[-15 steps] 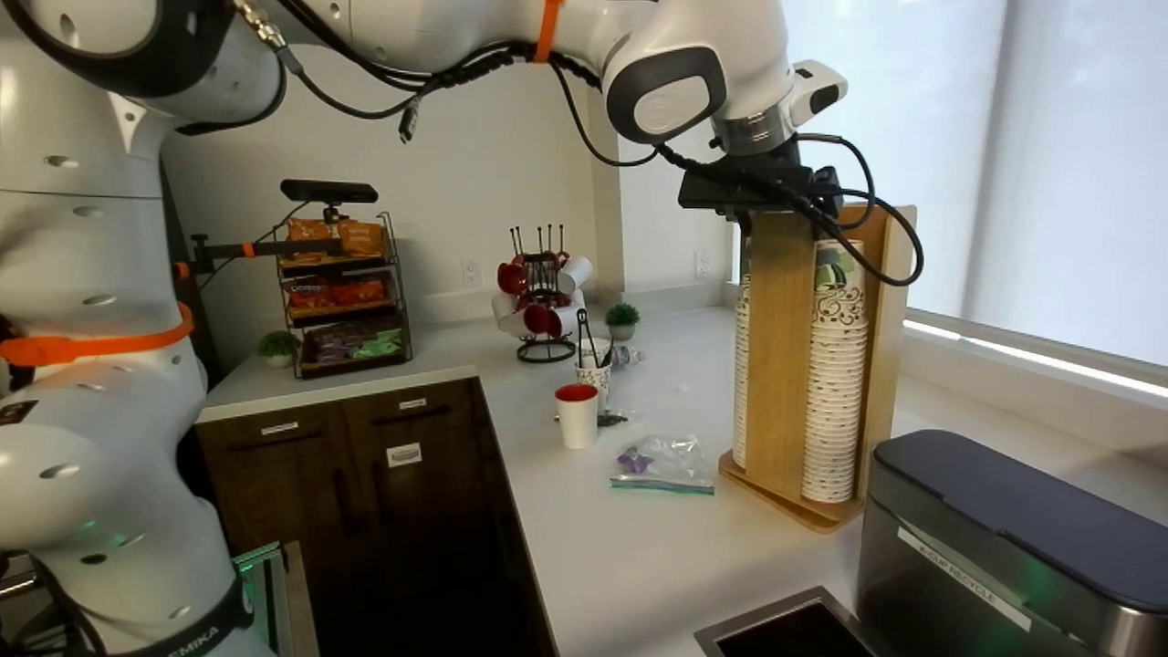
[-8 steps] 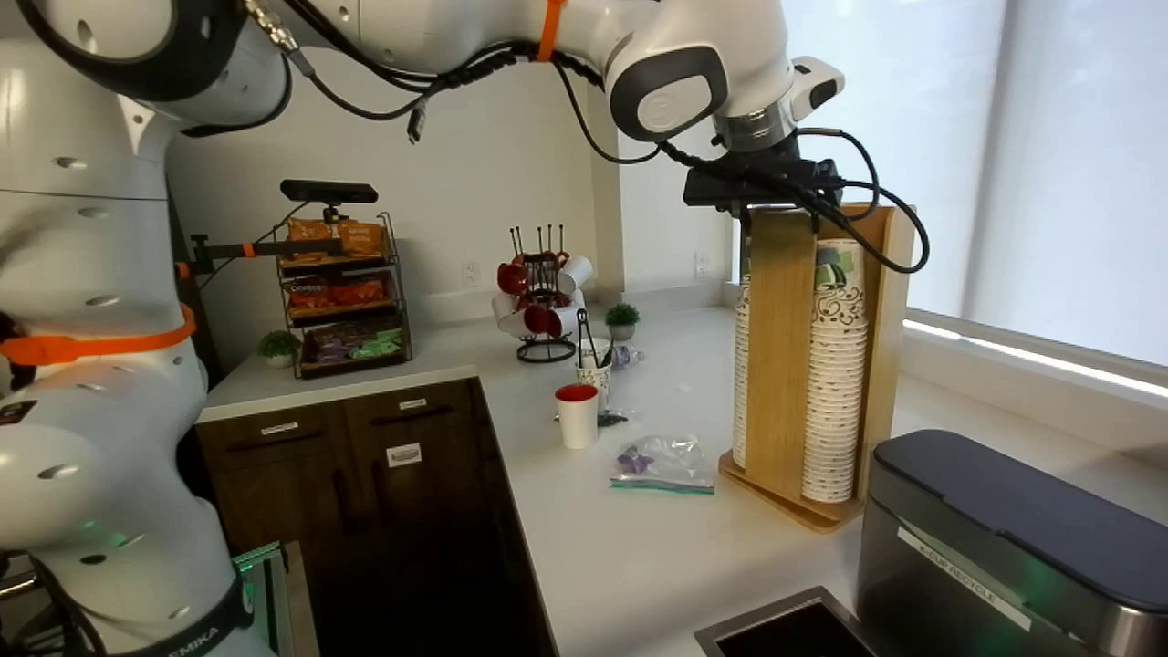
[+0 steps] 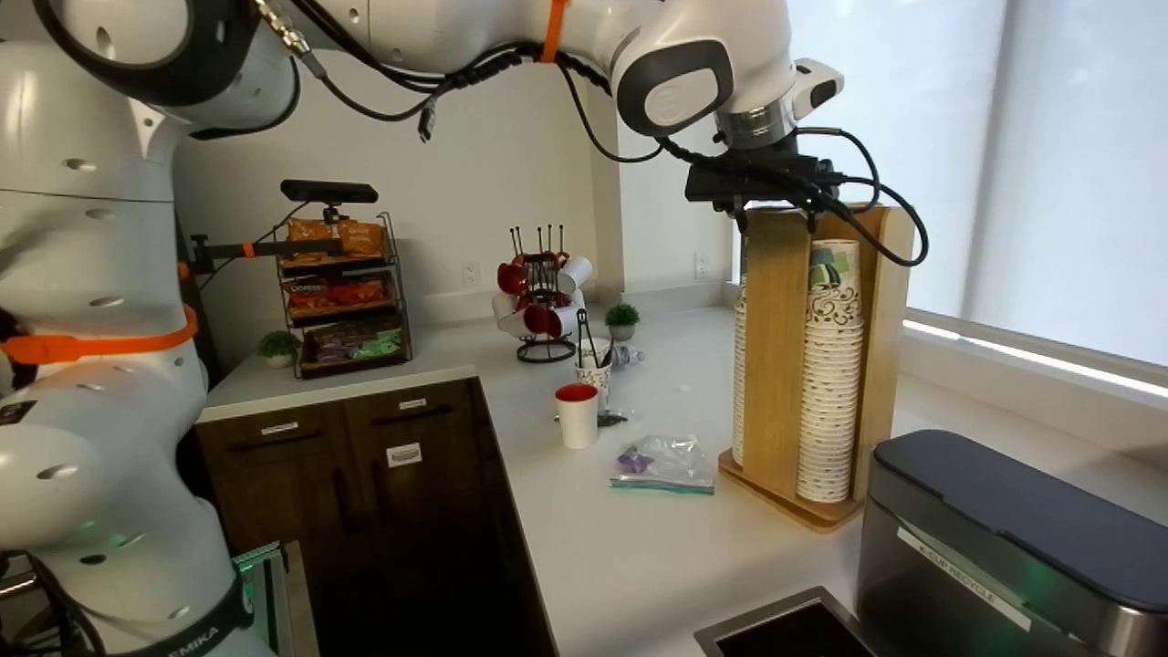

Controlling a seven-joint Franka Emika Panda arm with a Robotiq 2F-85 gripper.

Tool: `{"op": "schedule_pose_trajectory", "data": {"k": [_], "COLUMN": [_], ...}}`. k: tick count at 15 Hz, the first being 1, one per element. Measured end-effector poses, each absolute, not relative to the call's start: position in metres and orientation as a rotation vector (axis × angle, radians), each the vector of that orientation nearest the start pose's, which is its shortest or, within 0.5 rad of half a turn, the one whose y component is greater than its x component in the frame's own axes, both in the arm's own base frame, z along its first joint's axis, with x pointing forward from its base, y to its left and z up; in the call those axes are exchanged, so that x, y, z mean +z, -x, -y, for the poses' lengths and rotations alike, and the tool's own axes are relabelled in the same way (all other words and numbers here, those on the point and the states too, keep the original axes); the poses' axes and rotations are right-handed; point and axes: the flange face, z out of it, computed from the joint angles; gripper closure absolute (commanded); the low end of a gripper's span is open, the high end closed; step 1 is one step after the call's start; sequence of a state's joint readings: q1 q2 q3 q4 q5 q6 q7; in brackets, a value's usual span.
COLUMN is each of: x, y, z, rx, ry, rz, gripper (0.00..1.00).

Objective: Rotate the coffee cup holder.

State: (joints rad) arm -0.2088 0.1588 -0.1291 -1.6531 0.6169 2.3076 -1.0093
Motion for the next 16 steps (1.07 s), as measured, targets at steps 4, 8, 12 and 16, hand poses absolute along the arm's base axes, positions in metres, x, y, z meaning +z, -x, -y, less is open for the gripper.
{"op": "schedule_pose_trajectory", "data": {"k": [4,8,12,16], "x": [0.59,0.605,0.601,0.581], "y": [-0.605,-0.599,-0.596,-0.594], "z": [0.191,0.181,0.192,0.202], "rx": [-0.935,-0.943,-0.943,-1.021], "ry": [2.807,2.799,2.927,2.941], "rz": [0.57,0.561,0.398,0.267], "gripper": [0.0,0.0,0.0,0.0]}}
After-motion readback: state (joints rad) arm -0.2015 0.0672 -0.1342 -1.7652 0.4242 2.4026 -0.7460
